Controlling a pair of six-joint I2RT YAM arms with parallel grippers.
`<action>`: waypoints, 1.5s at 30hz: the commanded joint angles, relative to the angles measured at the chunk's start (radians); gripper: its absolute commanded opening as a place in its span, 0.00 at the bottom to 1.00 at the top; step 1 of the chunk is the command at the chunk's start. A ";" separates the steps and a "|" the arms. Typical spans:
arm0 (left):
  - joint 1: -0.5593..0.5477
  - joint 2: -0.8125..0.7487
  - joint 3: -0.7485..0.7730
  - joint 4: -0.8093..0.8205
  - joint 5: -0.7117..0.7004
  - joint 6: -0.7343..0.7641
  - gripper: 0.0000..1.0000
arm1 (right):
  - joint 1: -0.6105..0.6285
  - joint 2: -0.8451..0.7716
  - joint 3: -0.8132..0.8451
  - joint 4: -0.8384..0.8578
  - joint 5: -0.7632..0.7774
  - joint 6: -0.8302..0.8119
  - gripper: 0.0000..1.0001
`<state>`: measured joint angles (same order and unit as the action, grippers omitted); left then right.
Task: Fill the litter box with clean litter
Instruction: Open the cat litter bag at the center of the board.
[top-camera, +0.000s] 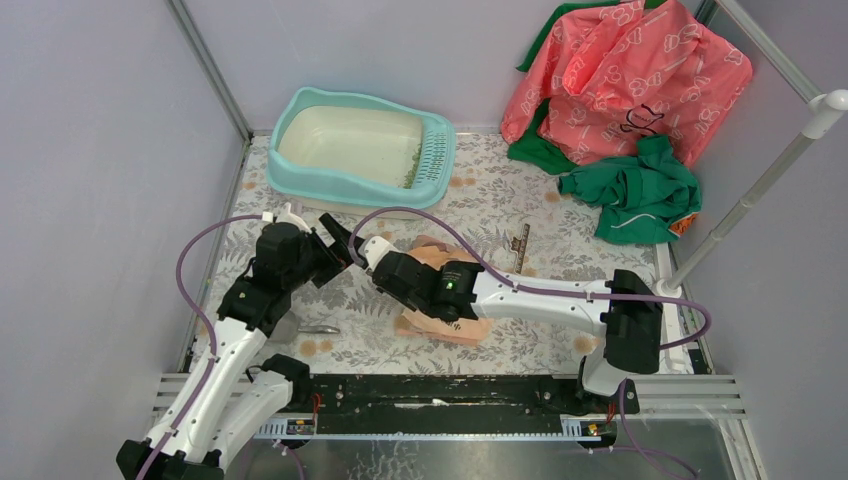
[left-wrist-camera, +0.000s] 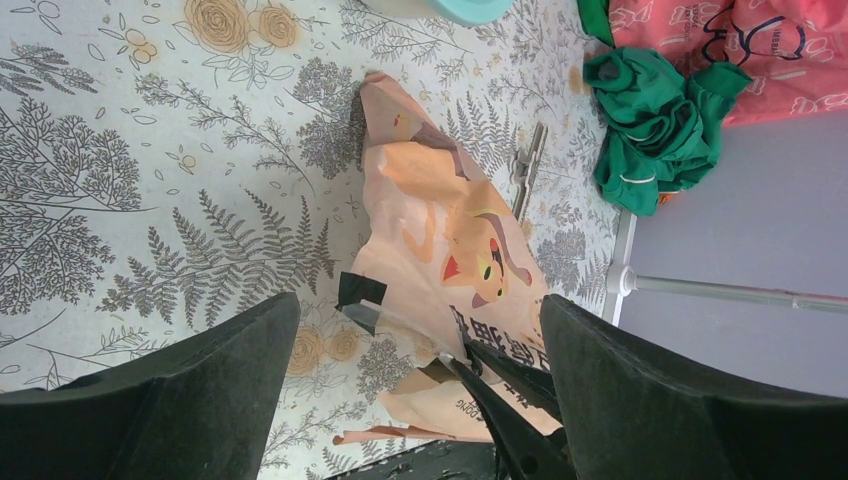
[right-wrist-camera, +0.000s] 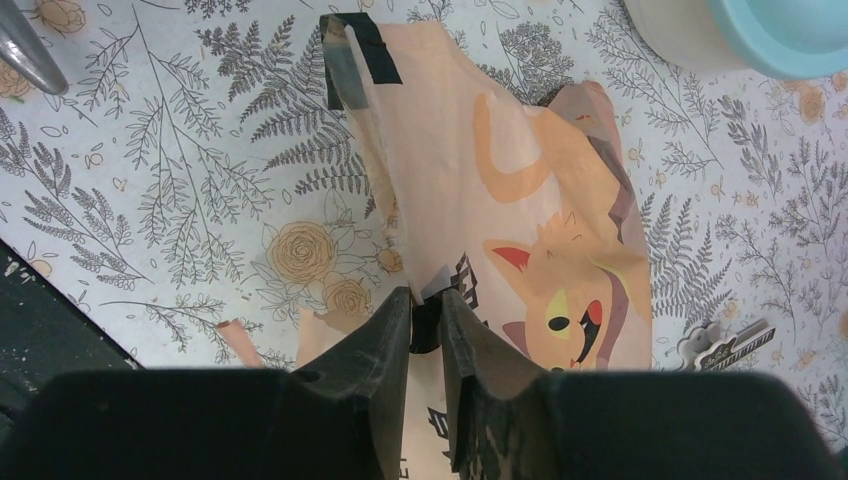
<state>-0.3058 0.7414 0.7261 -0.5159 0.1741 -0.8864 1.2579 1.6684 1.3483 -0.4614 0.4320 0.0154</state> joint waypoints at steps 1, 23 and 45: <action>0.004 -0.001 -0.004 0.035 0.013 0.010 0.99 | -0.017 -0.016 0.021 0.012 0.030 0.001 0.23; 0.005 0.009 -0.020 0.059 0.027 0.004 0.98 | -0.044 -0.082 -0.010 0.018 0.047 0.001 0.28; 0.004 0.000 -0.056 0.087 0.067 -0.014 0.99 | -0.064 -0.151 -0.054 0.022 0.043 0.007 0.30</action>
<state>-0.3058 0.7563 0.6960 -0.4969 0.2008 -0.8883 1.2114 1.5772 1.3014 -0.4397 0.4355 0.0166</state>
